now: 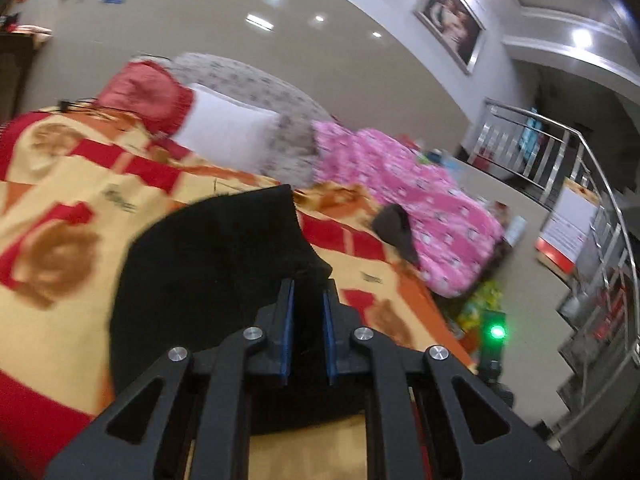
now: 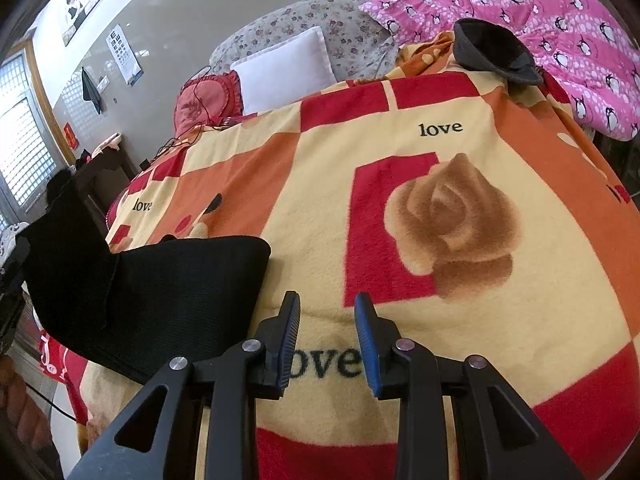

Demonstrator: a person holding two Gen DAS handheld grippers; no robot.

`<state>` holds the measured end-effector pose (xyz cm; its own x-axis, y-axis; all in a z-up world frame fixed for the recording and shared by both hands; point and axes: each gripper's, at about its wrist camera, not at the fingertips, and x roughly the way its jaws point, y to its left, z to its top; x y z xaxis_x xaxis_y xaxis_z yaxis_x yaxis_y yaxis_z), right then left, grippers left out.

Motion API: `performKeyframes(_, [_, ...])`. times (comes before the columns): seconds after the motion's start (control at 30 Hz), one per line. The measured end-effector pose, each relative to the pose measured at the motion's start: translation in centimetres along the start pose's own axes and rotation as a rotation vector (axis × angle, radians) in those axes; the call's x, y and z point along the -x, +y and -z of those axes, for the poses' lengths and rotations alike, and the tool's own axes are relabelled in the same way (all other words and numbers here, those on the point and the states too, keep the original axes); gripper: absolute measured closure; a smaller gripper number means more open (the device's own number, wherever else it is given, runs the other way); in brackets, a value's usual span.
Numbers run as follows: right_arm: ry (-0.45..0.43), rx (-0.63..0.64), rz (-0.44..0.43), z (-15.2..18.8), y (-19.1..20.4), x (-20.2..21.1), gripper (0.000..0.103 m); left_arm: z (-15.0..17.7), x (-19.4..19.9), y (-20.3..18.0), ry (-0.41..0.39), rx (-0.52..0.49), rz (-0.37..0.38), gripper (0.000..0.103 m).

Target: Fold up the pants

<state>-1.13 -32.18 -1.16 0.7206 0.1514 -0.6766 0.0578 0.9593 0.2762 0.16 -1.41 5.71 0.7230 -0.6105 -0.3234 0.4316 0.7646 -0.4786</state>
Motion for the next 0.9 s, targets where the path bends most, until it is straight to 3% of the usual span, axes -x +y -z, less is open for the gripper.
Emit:
performKeyframes(0.23, [-0.005,0.000,-0.005,0.1,-0.1,0.1,0.074,1.4,-4.8,-3.9,0.105,-0.044,0.068,0.093])
performKeyframes(0.4, [-0.011,-0.007,-0.009,0.1,-0.2,0.2,0.074,4.0,-7.0,-5.4,0.199,-0.083,0.061,0.093])
performKeyframes(0.57, [-0.011,-0.008,-0.009,0.1,-0.2,0.2,0.074,5.6,-8.7,-4.7,0.297,-0.060,0.054,0.092])
performKeyframes(0.8, [-0.008,-0.008,-0.002,0.0,-0.2,0.1,0.074,6.2,-7.6,-4.2,0.351,0.005,0.172,0.089])
performKeyframes(0.9, [-0.005,-0.008,0.004,0.0,-0.2,0.1,0.074,5.4,-4.8,-3.6,0.322,0.022,0.203,0.077])
